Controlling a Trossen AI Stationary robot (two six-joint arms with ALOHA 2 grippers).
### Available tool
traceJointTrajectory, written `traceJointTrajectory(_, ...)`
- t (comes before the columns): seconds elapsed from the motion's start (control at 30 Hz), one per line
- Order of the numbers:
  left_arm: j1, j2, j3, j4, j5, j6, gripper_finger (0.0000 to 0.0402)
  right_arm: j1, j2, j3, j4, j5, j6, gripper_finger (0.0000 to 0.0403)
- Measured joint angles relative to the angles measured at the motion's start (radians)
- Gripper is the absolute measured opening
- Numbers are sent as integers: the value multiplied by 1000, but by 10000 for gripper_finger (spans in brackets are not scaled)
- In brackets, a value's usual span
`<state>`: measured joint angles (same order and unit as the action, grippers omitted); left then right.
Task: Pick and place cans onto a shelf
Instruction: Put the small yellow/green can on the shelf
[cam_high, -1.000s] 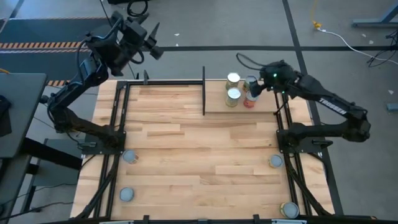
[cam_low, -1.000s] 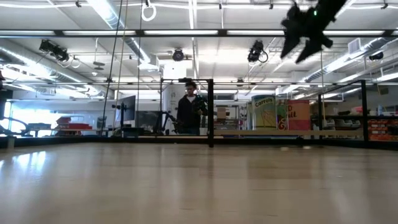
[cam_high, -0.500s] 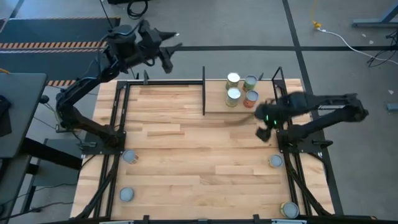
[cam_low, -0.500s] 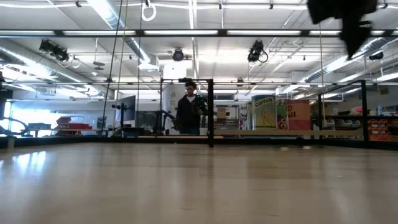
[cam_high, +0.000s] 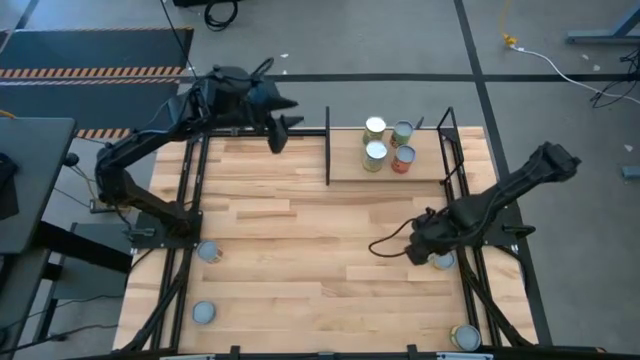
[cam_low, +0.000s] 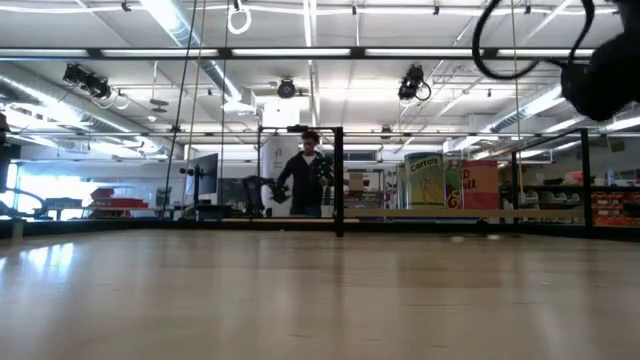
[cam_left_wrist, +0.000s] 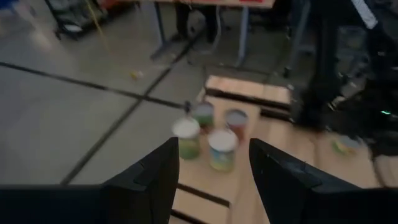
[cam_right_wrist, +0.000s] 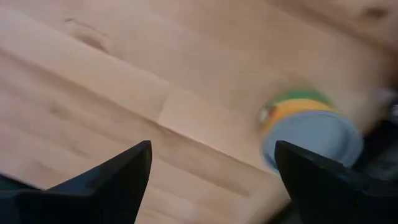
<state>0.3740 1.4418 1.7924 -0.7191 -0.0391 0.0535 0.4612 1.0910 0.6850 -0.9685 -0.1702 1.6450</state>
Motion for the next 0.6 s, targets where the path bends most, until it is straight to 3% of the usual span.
traceJointTrajectory(0.17, -73, 0, 0, -80, 0, -61, 199, 20, 59, -66, 51, 4, 65, 326)
traceJointTrajectory(0.43, -179, -1, 0, -133, 0, -95, 199, 49, 187, -90, 90, -12, 56, 215)
traceJointTrajectory(0.6, -233, -15, 0, -178, 0, -95, 199, 64, 255, -87, 93, -82, 34, 150)
